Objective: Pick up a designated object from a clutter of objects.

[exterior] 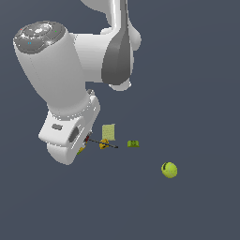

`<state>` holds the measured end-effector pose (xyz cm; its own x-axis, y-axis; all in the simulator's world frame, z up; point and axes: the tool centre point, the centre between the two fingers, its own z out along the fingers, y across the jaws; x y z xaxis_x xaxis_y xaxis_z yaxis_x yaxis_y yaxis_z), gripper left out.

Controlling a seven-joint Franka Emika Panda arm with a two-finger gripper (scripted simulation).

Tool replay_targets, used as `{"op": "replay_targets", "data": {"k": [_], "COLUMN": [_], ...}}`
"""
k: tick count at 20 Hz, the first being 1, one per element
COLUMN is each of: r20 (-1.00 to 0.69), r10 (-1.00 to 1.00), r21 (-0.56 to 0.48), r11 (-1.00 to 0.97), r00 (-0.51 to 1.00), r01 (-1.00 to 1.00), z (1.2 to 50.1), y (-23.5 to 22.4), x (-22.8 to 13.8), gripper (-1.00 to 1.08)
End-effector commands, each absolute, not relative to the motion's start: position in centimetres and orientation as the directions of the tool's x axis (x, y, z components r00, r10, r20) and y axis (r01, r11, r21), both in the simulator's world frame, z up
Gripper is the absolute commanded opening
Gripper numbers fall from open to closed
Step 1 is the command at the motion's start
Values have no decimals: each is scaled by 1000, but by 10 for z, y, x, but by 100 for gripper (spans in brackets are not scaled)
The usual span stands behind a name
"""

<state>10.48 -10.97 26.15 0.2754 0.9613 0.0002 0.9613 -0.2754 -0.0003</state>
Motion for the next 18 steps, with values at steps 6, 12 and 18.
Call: {"op": "replay_targets", "data": {"k": [6,12,18], "r20": [1,1,0], "r10": [961,960,960], "r21": [0,0,0], "r11": [-277,-279,-279], "r00": [277,279,279], "r01": [961,960,960], "z": [325,349,354], "y": [-94,-89,-88], "x": [110,113,115], "gripper": [-100,-100,-100]}}
